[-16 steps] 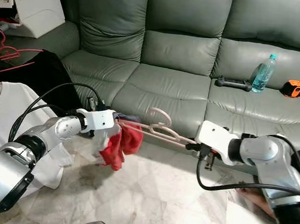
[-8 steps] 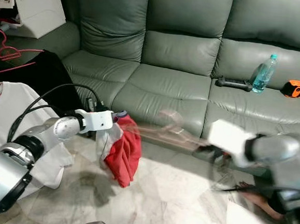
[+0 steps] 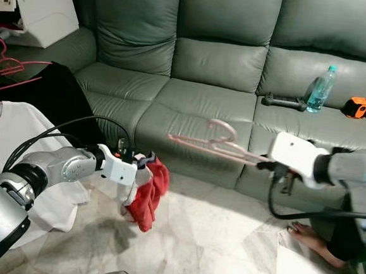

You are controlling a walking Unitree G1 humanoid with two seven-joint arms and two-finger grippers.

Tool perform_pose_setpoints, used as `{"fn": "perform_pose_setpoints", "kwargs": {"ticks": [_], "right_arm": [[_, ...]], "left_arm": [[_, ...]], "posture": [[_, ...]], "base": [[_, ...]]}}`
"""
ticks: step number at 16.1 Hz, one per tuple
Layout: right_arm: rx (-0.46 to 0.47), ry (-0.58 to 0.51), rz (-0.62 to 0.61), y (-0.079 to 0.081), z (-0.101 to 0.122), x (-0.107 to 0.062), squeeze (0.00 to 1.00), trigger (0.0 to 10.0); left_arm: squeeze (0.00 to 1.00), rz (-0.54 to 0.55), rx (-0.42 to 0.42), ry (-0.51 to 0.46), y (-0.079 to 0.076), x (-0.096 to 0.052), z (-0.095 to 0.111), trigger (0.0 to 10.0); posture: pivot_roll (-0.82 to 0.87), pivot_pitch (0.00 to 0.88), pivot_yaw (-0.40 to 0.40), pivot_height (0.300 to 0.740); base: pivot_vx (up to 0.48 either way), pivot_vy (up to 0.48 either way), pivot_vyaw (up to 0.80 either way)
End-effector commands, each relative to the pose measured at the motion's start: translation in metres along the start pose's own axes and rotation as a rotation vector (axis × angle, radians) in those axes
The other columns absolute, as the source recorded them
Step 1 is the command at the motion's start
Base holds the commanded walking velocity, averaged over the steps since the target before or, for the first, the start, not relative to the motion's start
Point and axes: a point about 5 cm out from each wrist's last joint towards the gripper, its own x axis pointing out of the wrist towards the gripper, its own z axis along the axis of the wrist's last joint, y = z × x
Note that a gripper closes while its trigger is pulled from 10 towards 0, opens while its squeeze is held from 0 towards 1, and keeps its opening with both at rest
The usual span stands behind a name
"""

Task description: Hang hanger

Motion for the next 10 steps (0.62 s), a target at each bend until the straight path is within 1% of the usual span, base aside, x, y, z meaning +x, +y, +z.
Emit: {"fn": "perform_pose_setpoints", "kwargs": {"ticks": [1,3,5,7,10], "right_arm": [[-0.012,-0.028,0.03,0.002,0.006,0.004,0.0,10.0],[0.03,-0.069,0.12,0.016,0.01,0.013,0.0,10.0],[0.04,-0.053,0.179,0.026,0.007,0.016,0.0,10.0],[0.072,-0.058,0.222,0.032,0.006,0.014,0.0,10.0],[0.078,-0.04,0.244,0.034,0.007,0.007,0.0,10.0]], "left_arm": [[0.0,0.039,0.01,-0.015,0.012,0.0,0.001,10.0],[0.0,0.065,0.003,-0.042,0.015,0.002,0.006,10.0],[0.0,0.064,0.01,-0.045,0.014,0.003,0.007,10.0],[0.0,0.066,0.025,-0.054,0.014,0.003,0.008,10.0],[0.0,0.061,0.027,-0.043,0.012,0.002,0.005,10.0]], "posture": [[-0.12,0.011,0.1,0.74],[-0.12,0.011,0.1,0.74],[-0.12,0.014,0.099,0.74],[-0.12,0.017,0.098,0.74],[-0.12,0.017,0.098,0.74]], "base": [[0.0,0.0,0.0],[0.0,0.0,0.0],[0.0,0.0,0.0],[0.0,0.0,0.0],[0.0,0.0,0.0]]}}
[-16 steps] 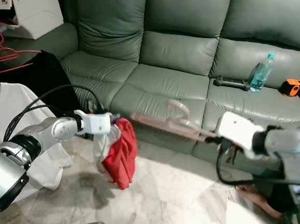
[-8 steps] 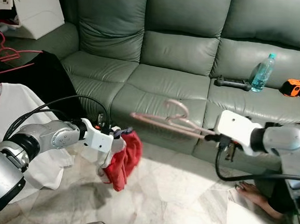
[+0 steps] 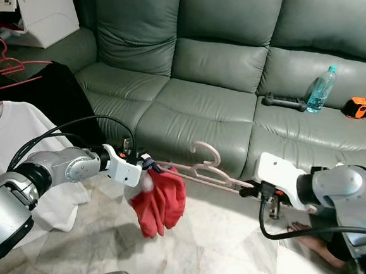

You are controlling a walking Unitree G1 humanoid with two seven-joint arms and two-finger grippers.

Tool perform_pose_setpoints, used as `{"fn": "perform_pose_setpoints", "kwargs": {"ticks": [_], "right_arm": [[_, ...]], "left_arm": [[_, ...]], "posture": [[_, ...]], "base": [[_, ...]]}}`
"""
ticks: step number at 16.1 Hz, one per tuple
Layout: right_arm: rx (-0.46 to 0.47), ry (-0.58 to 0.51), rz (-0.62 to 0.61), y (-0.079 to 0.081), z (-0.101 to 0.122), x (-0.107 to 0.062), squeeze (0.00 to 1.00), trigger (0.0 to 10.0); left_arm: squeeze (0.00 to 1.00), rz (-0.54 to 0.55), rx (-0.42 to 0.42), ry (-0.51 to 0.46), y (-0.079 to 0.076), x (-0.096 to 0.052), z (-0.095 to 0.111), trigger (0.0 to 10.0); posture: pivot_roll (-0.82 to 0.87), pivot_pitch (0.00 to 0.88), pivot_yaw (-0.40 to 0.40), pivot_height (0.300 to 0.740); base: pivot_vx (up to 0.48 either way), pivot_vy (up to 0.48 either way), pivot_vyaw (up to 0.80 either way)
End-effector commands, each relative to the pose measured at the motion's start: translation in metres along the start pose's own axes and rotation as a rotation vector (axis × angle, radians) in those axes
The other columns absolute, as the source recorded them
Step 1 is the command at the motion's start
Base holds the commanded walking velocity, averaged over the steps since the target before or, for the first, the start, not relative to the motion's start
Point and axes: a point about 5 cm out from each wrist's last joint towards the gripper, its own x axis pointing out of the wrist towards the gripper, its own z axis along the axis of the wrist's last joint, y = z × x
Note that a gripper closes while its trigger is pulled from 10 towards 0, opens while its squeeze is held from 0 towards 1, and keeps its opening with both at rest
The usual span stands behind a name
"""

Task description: Hang hanger

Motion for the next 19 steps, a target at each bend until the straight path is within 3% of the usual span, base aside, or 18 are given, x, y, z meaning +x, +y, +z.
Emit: {"fn": "perform_pose_setpoints", "kwargs": {"ticks": [1,13,19], "right_arm": [[-0.026,-0.008,0.021,0.002,0.008,-0.007,0.0,10.0],[0.011,0.007,0.054,0.012,0.009,-0.01,0.0,10.0],[-0.018,0.014,-0.043,0.0,0.011,-0.018,0.0,10.0]], "left_arm": [[0.0,0.012,0.024,0.022,0.007,-0.003,-0.006,10.0],[0.0,0.013,0.016,0.049,0.008,-0.004,-0.009,10.0],[0.0,0.001,0.012,0.06,0.004,-0.006,-0.011,10.0]], "posture": [[-0.12,0.017,0.098,0.74],[-0.12,0.014,0.1,0.74],[-0.12,0.014,0.1,0.74]], "base": [[0.0,0.0,0.0],[0.0,0.0,0.0],[0.0,0.0,0.0]]}}
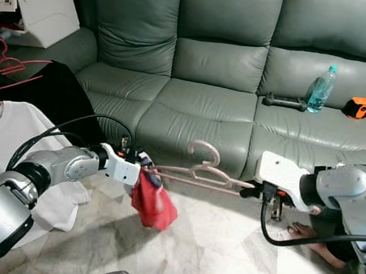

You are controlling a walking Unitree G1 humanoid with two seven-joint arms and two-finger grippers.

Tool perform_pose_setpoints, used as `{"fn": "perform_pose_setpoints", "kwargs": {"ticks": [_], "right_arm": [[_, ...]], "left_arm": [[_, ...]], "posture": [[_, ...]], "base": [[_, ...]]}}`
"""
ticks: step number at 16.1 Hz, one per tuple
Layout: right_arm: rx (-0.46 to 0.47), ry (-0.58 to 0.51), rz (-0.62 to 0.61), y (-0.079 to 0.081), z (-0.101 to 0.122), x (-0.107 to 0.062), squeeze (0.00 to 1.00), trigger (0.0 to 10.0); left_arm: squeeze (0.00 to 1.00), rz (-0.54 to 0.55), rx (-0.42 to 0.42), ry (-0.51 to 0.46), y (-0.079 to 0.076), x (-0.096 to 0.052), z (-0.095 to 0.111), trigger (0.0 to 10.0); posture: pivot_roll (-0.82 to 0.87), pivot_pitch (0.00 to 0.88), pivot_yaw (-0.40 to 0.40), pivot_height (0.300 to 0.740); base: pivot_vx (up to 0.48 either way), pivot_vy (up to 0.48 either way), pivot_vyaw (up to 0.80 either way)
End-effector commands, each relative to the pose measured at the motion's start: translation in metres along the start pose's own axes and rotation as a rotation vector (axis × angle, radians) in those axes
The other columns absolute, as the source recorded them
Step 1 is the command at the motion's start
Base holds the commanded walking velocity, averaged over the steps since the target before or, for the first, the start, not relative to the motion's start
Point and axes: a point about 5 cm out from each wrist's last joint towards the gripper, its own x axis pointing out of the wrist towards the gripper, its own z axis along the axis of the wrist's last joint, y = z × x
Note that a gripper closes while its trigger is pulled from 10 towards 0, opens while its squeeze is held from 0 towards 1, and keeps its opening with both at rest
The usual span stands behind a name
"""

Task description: Hang hanger

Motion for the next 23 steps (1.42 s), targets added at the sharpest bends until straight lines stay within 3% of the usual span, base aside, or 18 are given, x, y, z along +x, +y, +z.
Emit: {"fn": "perform_pose_setpoints", "kwargs": {"ticks": [1,16,18,19,23], "right_arm": [[-0.012,0.011,-0.032,-0.005,0.001,-0.009,0.0,10.0],[-0.028,0.089,-0.118,-0.017,-0.014,-0.021,0.0,10.0],[-0.028,0.088,-0.114,-0.018,-0.015,-0.018,0.0,10.0],[-0.024,0.073,-0.107,-0.017,-0.015,-0.014,0.0,10.0],[-0.009,0.058,-0.069,-0.014,-0.019,-0.004,0.0,10.0]], "left_arm": [[0.0,0.006,0.01,0.022,0.004,-0.004,-0.006,10.0],[0.0,-0.018,-0.008,-0.003,0.002,-0.003,-0.003,10.0],[0.0,-0.015,-0.026,-0.024,0.003,-0.002,0.0,10.0],[0.0,-0.002,-0.077,-0.033,0.004,-0.001,0.002,10.0],[0.0,0.009,-0.103,-0.042,0.003,-0.001,0.003,10.0]], "posture": [[-0.12,0.014,0.1,0.74],[-0.13,0.019,0.105,0.74],[-0.13,0.019,0.105,0.74],[-0.13,0.019,0.105,0.74],[-0.12,0.02,0.097,0.74]], "base": [[0.0,0.0,0.0],[0.0,0.0,0.0],[0.0,0.0,0.0],[0.0,0.0,0.0],[0.0,0.0,0.0]]}}
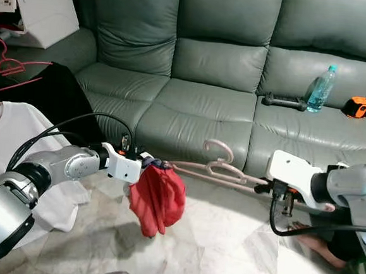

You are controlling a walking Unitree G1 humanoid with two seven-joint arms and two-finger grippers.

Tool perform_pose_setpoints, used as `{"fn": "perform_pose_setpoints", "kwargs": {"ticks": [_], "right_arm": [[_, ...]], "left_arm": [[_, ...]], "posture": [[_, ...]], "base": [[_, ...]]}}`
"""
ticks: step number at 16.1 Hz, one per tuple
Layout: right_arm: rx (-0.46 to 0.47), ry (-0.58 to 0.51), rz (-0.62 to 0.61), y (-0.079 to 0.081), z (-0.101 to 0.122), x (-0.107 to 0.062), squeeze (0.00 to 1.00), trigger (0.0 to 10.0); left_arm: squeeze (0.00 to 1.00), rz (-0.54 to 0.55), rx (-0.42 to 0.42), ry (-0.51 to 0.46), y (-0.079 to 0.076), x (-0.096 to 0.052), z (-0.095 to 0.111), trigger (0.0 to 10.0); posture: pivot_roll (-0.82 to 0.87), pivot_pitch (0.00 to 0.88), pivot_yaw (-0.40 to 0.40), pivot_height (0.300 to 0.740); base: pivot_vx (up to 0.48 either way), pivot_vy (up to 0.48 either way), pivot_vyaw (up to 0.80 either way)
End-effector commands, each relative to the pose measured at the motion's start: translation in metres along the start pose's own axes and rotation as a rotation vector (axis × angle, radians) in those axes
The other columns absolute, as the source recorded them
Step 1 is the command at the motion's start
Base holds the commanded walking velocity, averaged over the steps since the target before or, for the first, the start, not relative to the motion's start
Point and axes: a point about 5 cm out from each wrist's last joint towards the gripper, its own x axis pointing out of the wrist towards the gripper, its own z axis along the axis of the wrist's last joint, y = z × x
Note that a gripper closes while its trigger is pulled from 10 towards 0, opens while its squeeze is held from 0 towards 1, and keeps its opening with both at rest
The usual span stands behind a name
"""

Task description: Hang hanger

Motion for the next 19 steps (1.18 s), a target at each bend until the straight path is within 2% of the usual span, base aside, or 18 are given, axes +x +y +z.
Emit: {"fn": "perform_pose_setpoints", "kwargs": {"ticks": [1,3,5,6,8,9,11,12,14,15,16,17,19], "right_arm": [[-0.016,-0.01,0.01,-0.001,0.003,0.001,0.0,10.0],[0.013,-0.031,0.04,0.002,0.001,0.004,0.0,10.0],[0.044,-0.051,0.068,0.005,0.0,0.009,0.0,10.0],[0.058,-0.057,0.078,0.007,-0.003,0.014,0.0,10.0],[0.06,-0.115,0.054,0.016,-0.001,0.033,0.0,10.0],[0.058,-0.126,0.044,0.016,-0.001,0.035,0.0,10.0],[0.049,-0.251,-0.079,0.009,0.015,0.046,0.0,10.0],[0.071,-0.348,-0.092,0.007,0.032,0.047,0.0,10.0],[0.092,-0.438,-0.085,0.011,0.05,0.055,0.0,10.0],[0.105,-0.475,-0.098,0.015,0.057,0.061,0.0,10.0],[0.168,-0.556,-0.199,0.021,0.066,0.073,0.0,10.0],[0.344,-0.641,-0.321,0.033,0.07,0.085,0.0,10.0],[0.44,-0.652,-0.422,0.07,0.066,0.1,0.0,10.0]], "left_arm": [[0.0,0.009,-0.022,-0.009,0.001,-0.001,0.0,10.0],[0.0,0.011,-0.033,-0.025,0.003,-0.001,0.002,10.0],[0.0,0.023,-0.1,-0.032,0.005,0.0,0.003,10.0],[0.0,0.039,-0.201,-0.029,0.005,0.001,0.003,10.0],[0.0,0.112,-0.477,-0.001,0.003,0.004,0.0,10.0],[0.0,0.125,-0.507,0.004,0.003,0.004,-0.001,10.0],[0.0,0.263,-0.751,0.047,-0.001,0.005,-0.007,10.0],[0.0,0.368,-0.985,0.085,-0.001,0.002,-0.017,10.0],[0.0,0.48,-1.168,0.121,-0.001,-0.005,-0.028,10.0],[0.0,0.519,-1.174,0.125,-0.001,-0.007,-0.03,10.0],[0.0,0.558,-1.197,0.128,-0.003,-0.01,-0.032,10.0],[0.0,0.585,-1.229,0.117,-0.011,-0.01,-0.03,10.0],[0.0,0.608,-1.253,0.072,-0.026,-0.012,-0.02,10.0]], "posture": [[-0.12,0.021,0.098,0.74],[-0.12,0.021,0.096,0.74],[-0.12,0.021,0.096,0.74],[-0.12,0.021,0.095,0.74],[-0.11,0.016,0.093,0.74],[-0.11,0.013,0.09,0.74],[-0.11,0.003,0.091,0.74],[-0.11,0.0,0.094,0.74],[-0.11,0.0,0.115,0.74],[-0.12,0.0,0.12,0.74],[-0.12,0.0,0.129,0.74],[-0.12,0.0,0.127,0.74],[-0.09,0.0,0.104,0.74]], "base": [[0.0,0.0,0.0],[0.0,0.0,0.0],[0.0,0.0,0.0],[0.0,0.0,0.0],[0.0,0.0,0.0],[0.0,0.0,0.0],[0.0,0.0,0.0],[0.0,0.0,0.0],[0.0,0.0,0.0],[0.0,0.0,0.0],[0.0,0.0,0.0],[0.0,0.0,0.0],[0.0,0.0,0.0]]}}
